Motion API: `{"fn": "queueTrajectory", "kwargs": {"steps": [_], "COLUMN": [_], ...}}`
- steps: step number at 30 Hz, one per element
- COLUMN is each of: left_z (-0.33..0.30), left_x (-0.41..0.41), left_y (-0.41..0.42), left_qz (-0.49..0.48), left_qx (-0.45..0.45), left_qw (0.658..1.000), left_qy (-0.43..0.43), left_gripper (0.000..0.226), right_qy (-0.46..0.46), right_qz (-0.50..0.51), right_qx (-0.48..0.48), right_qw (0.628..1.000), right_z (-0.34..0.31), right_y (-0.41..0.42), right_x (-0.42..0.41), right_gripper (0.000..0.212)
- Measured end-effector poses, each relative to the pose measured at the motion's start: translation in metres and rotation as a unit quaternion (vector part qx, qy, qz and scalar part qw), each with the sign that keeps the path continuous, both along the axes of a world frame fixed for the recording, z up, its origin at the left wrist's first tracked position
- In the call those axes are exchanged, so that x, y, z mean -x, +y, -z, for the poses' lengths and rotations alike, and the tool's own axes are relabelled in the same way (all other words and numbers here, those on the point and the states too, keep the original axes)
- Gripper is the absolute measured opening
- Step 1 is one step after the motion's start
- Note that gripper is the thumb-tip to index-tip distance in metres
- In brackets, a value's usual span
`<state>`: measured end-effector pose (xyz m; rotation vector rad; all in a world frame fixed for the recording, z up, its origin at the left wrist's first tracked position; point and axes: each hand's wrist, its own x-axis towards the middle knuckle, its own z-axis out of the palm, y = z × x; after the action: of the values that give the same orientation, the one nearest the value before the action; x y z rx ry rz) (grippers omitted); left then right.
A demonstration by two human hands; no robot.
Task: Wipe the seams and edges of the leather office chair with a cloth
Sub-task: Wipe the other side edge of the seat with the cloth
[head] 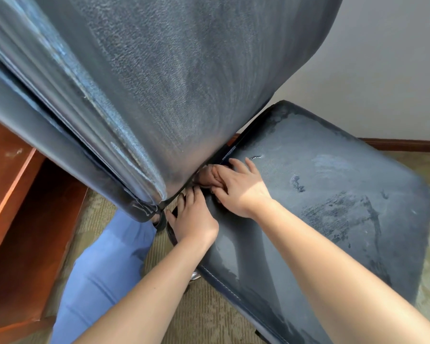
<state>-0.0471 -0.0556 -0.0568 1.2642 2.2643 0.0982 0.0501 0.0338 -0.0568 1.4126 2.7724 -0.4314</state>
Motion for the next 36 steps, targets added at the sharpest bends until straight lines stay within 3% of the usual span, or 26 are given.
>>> {"fn": "queueTrajectory", "kwargs": {"steps": [5, 10, 16, 20, 27, 32, 36], "left_z": [-0.003, -0.003, 0.001, 0.004, 0.004, 0.007, 0.007], "left_x": [0.001, -0.006, -0.003, -0.007, -0.006, -0.008, -0.007], "left_y": [0.008, 0.011, 0.009, 0.009, 0.009, 0.010, 0.011], "left_qz": [0.011, -0.006, 0.005, 0.003, 0.016, 0.010, 0.023], "left_qx": [0.032, 0.027, 0.006, 0.005, -0.005, -0.013, -0.020], "left_qw": [0.999, 1.000, 1.000, 1.000, 1.000, 0.999, 0.999], "left_qy": [-0.020, -0.004, 0.002, 0.019, 0.024, 0.040, 0.040], "left_gripper": [0.079, 0.077, 0.079, 0.075, 0.080, 0.074, 0.078], "right_qy": [0.001, -0.002, -0.014, -0.001, -0.049, -0.021, -0.067], "right_qz": [0.072, 0.017, 0.094, 0.047, 0.084, 0.056, 0.056], "right_qx": [0.011, -0.015, 0.003, -0.021, -0.006, -0.025, -0.041], "right_qw": [0.997, 1.000, 0.995, 0.999, 0.995, 0.998, 0.995], "right_z": [-0.002, 0.000, -0.004, 0.001, -0.003, 0.000, -0.003], "right_y": [0.013, 0.002, 0.028, 0.010, 0.036, 0.014, 0.029], "right_x": [0.009, 0.002, 0.004, 0.002, -0.003, -0.001, -0.009], "right_gripper": [0.030, 0.029, 0.033, 0.025, 0.044, 0.031, 0.054]}}
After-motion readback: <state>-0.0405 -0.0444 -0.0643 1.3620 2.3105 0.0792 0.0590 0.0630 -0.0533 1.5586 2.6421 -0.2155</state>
